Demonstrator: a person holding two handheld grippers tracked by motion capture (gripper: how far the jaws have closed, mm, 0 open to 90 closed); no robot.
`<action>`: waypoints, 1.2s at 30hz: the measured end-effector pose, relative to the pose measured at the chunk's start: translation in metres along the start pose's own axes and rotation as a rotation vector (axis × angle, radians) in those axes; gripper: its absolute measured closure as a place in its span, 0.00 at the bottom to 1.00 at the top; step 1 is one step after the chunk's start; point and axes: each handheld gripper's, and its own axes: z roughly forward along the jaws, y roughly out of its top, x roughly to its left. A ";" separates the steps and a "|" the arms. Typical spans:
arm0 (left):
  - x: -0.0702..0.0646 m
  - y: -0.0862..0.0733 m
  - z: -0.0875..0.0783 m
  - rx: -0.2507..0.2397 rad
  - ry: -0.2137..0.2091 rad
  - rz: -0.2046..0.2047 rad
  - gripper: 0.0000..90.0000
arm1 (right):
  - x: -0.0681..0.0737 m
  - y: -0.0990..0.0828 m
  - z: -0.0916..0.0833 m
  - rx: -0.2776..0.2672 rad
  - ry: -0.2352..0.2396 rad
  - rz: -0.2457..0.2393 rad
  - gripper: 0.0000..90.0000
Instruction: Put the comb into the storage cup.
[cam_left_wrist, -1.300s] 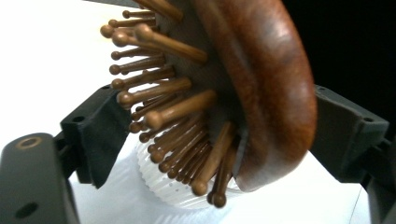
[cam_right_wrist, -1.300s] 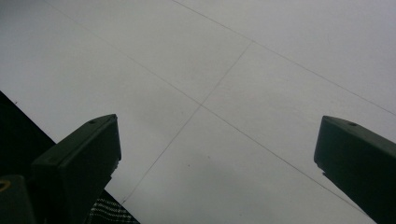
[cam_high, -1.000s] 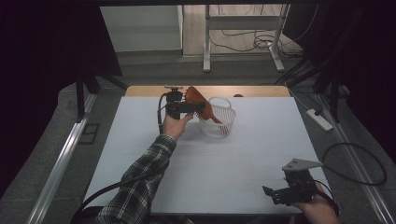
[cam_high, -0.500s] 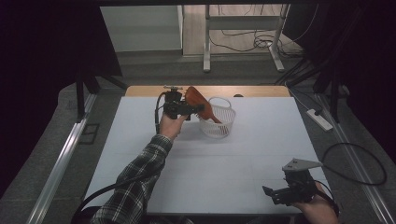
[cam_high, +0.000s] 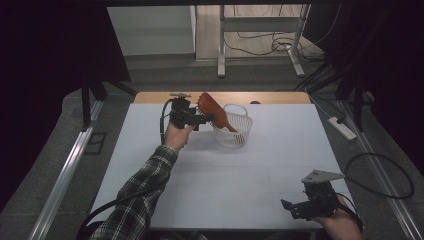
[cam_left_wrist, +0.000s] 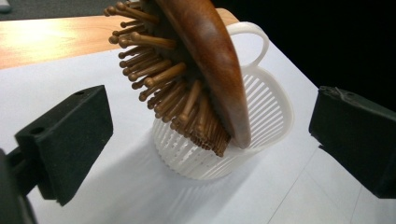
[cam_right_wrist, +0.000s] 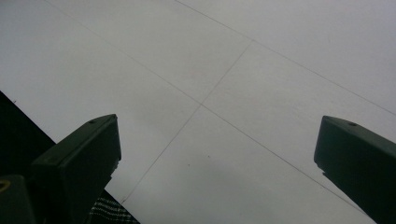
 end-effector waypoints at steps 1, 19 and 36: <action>0.000 0.000 0.000 0.001 0.000 0.003 0.00 | 0.000 0.000 0.000 0.000 0.000 0.000 0.01; -0.012 -0.003 -0.019 0.024 0.040 0.141 0.00 | -0.001 0.000 0.000 -0.003 -0.003 0.010 0.00; -0.022 -0.016 -0.034 0.054 0.102 0.263 0.00 | -0.003 -0.001 -0.004 -0.037 -0.029 0.051 0.00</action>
